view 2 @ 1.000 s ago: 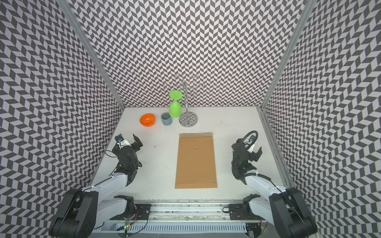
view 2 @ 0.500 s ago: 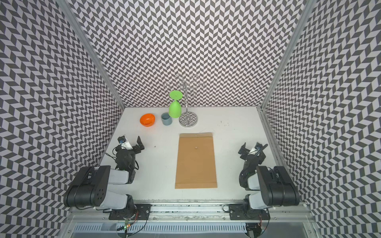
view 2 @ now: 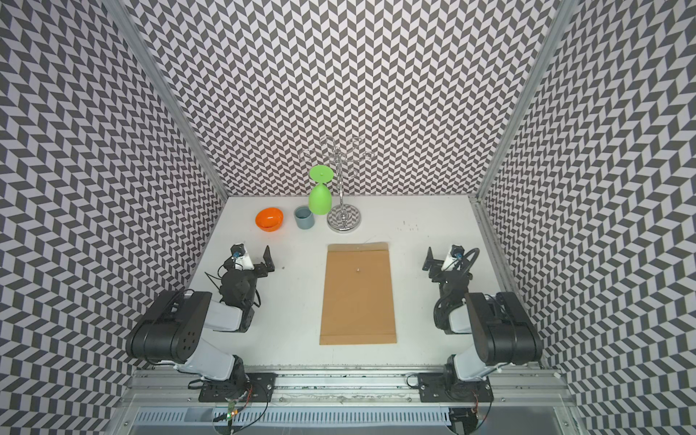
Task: Open the file bag
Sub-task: Reset both arms
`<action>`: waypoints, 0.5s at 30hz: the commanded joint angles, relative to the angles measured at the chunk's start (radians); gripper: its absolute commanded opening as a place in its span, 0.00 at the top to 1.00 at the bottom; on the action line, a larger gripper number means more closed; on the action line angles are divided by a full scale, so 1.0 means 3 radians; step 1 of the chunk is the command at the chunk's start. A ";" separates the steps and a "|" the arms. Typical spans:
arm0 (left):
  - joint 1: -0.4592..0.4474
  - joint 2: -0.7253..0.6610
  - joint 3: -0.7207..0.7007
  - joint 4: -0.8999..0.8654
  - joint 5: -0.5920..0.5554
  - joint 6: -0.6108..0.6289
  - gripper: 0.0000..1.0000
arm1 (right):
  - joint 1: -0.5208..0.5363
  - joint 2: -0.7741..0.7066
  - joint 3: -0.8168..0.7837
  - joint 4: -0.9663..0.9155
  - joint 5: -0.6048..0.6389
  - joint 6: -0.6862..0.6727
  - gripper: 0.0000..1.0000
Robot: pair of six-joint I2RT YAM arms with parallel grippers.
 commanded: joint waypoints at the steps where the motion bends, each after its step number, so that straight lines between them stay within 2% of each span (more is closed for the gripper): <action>1: -0.0045 -0.0018 -0.0030 0.0135 -0.0153 0.0069 0.00 | 0.0026 0.0064 -0.0040 0.0446 0.0040 -0.0076 0.01; 15: 0.0007 -0.0012 0.0021 0.0046 -0.0032 0.0057 0.00 | 0.0033 0.0055 -0.0017 0.0377 0.0041 -0.0083 0.01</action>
